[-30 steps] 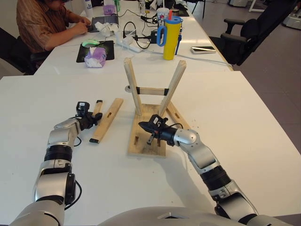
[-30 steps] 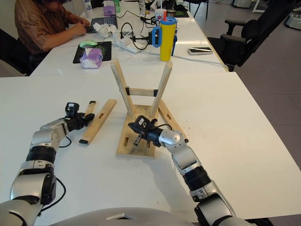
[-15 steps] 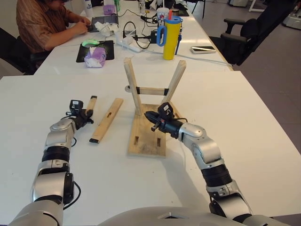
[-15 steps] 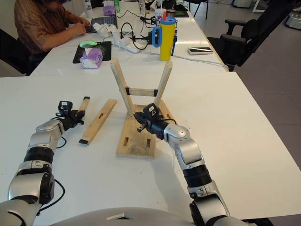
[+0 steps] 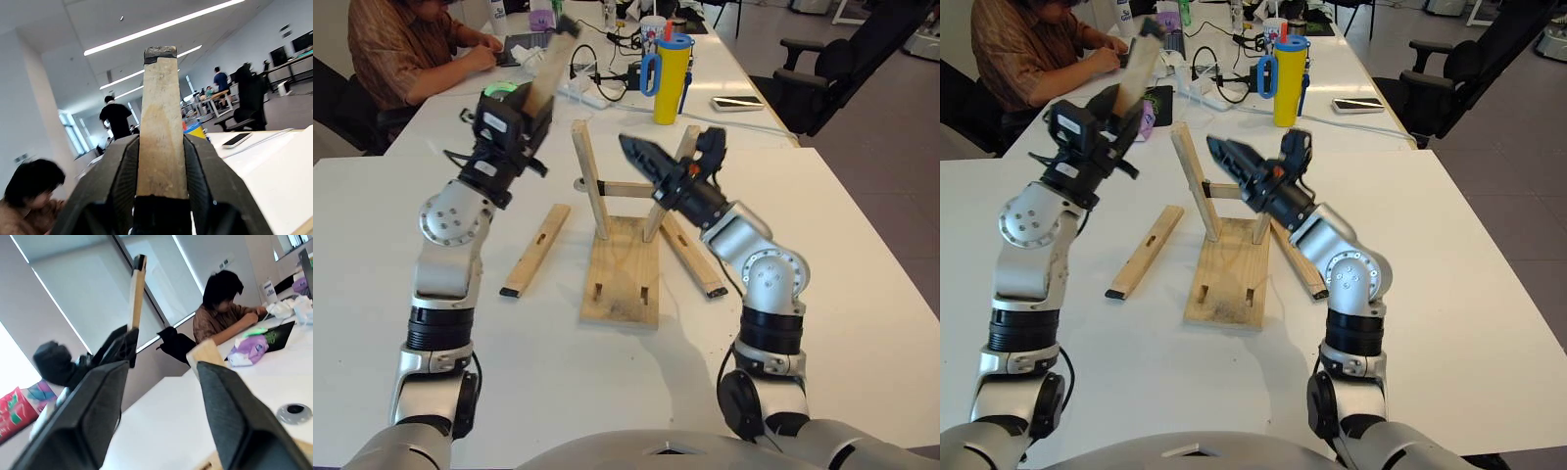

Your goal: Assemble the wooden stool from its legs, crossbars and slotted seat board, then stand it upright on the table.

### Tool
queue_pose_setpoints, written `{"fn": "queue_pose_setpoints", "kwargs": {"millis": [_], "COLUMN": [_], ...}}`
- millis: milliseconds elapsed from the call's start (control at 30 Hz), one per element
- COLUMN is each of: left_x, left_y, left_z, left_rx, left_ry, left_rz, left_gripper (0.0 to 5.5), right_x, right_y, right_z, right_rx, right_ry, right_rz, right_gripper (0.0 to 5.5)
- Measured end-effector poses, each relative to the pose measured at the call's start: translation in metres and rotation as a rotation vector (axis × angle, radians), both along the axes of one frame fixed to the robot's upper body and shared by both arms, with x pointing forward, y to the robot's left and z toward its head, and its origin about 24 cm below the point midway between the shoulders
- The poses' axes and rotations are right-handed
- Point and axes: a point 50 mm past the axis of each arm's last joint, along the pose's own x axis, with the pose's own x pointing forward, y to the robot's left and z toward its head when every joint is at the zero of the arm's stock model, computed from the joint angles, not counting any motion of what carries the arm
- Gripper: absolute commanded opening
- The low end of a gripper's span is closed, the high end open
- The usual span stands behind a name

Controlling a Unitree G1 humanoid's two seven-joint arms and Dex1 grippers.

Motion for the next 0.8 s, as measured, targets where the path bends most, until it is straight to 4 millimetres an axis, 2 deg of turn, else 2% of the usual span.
{"fn": "queue_pose_setpoints", "kwargs": {"millis": [200, 467, 800], "left_x": [-0.009, -0.015, -0.017], "left_y": [-0.02, -0.036, -0.038], "left_z": [0.002, -0.021, -0.024], "left_rx": [0.045, 0.068, 0.073], "left_ry": [-0.008, 0.097, 0.126], "left_rz": [-0.1, -0.221, -0.263], "left_gripper": [1.31, 1.31, 1.31], "right_x": [0.006, 0.004, 0.005], "right_y": [-0.007, -0.007, -0.01], "right_z": [0.01, 0.024, 0.026], "right_rx": [0.075, 0.17, 0.185], "right_ry": [0.028, 0.031, 0.058], "right_rz": [-0.017, 0.048, 0.056], "right_gripper": [3.0, 3.0, 1.42]}}
